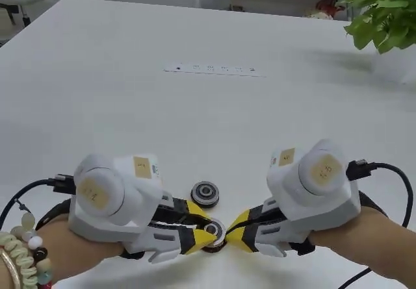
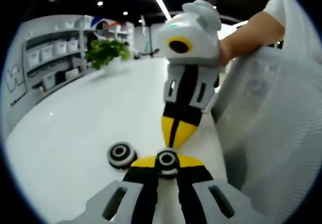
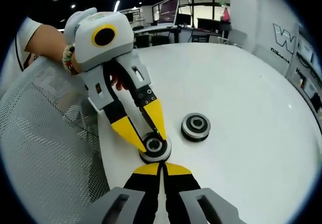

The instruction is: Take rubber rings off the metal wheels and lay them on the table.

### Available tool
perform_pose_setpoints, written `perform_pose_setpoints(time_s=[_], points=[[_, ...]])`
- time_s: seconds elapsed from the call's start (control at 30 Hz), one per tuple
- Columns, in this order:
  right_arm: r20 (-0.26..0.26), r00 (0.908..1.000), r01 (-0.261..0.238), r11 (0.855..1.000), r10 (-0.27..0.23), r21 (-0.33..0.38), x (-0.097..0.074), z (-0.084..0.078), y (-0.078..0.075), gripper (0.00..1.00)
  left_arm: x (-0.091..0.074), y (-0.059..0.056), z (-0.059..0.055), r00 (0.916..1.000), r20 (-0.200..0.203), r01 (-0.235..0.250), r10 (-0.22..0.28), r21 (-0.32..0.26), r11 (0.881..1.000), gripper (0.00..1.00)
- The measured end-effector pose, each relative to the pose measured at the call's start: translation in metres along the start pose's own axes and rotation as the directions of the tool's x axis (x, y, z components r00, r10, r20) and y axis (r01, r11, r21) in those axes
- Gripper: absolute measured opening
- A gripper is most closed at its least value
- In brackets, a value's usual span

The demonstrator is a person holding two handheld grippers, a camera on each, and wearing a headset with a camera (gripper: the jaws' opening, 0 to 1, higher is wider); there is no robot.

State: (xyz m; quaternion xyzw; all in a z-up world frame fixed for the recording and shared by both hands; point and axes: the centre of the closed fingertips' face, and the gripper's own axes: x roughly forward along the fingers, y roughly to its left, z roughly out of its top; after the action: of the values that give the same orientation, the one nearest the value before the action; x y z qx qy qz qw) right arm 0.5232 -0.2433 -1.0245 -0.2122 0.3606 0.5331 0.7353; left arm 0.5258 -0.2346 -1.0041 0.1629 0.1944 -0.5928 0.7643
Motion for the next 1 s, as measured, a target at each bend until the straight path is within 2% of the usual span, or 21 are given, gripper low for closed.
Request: perform_pose_setpoints(time_s=[0.1, 0.23, 0.27, 0.33, 0.4, 0.47, 0.5, 0.6, 0.67, 0.73, 0.83, 0.9, 1.0], points=[[0.003, 1.0000, -0.003, 0.998, 0.003, 0.058, -0.0004, -0.0002, -0.0010, 0.00, -0.0007, 0.0001, -0.0001, 0.9999, 0.013, 0.003, -0.003, -0.009, 1.000, 0.15], [0.018, 0.9998, 0.005, 0.988, -0.008, 0.153, -0.0003, -0.0003, -0.0058, 0.00, -0.0021, 0.0017, -0.0007, 0.9995, 0.032, 0.004, -0.003, -0.032, 0.999, 0.14], [0.016, 0.9999, -0.007, 0.978, 0.004, 0.207, -0.0002, -0.0009, -0.0041, 0.00, -0.0024, 0.0016, -0.0007, 0.9993, 0.038, 0.007, -0.006, -0.035, 0.999, 0.14], [0.030, 0.9995, -0.013, 0.975, 0.006, 0.222, -0.0008, 0.0000, -0.0064, 0.00, -0.0025, 0.0014, -0.0004, 0.9991, 0.042, 0.008, -0.006, -0.038, 0.999, 0.14], [0.035, 0.9992, -0.026, 0.954, 0.016, 0.298, -0.0017, -0.0002, -0.0053, 0.00, -0.0025, 0.0011, 0.0000, 0.9991, 0.041, 0.008, -0.007, -0.037, 0.999, 0.14], [0.045, 0.9988, -0.033, 0.949, 0.020, 0.312, -0.0025, 0.0001, -0.0080, 0.00, -0.0025, 0.0009, 0.0000, 0.9992, 0.039, 0.007, -0.006, -0.034, 0.999, 0.14], [0.049, 0.9985, -0.041, 0.940, 0.026, 0.340, -0.0031, 0.0003, -0.0071, 0.00, -0.0026, 0.0009, 0.0001, 0.9992, 0.040, 0.007, -0.006, -0.034, 0.999, 0.14], [0.062, 0.9976, -0.051, 0.928, 0.031, 0.368, -0.0044, 0.0014, -0.0076, 0.00, -0.0026, 0.0008, 0.0001, 0.9991, 0.041, 0.009, -0.008, -0.033, 0.999, 0.14], [0.072, 0.9967, -0.064, 0.910, 0.038, 0.410, -0.0050, 0.0019, -0.0073, 0.00, -0.0026, 0.0007, 0.0002, 0.9991, 0.042, 0.009, -0.008, -0.033, 0.999, 0.14], [0.079, 0.9959, -0.073, 0.898, 0.043, 0.434, -0.0055, 0.0023, -0.0073, 0.00, -0.0025, 0.0006, 0.0003, 0.9990, 0.043, 0.010, -0.008, -0.032, 0.999, 0.14], [0.102, 0.9933, -0.098, 0.866, 0.055, 0.491, -0.0066, 0.0040, -0.0066, 0.00, -0.0027, 0.0005, 0.0003, 0.9989, 0.047, 0.010, -0.008, -0.033, 0.999, 0.14], [0.109, 0.9922, -0.108, 0.851, 0.060, 0.515, -0.0069, 0.0046, -0.0061, 0.00, -0.0028, 0.0006, 0.0003, 0.9987, 0.050, 0.010, -0.008, -0.033, 0.999, 0.14], [0.125, 0.9902, -0.123, 0.817, 0.064, 0.563, -0.0076, 0.0048, -0.0072, 0.00, -0.0027, 0.0006, 0.0003, 0.9986, 0.052, 0.009, -0.008, -0.034, 0.999, 0.14]])
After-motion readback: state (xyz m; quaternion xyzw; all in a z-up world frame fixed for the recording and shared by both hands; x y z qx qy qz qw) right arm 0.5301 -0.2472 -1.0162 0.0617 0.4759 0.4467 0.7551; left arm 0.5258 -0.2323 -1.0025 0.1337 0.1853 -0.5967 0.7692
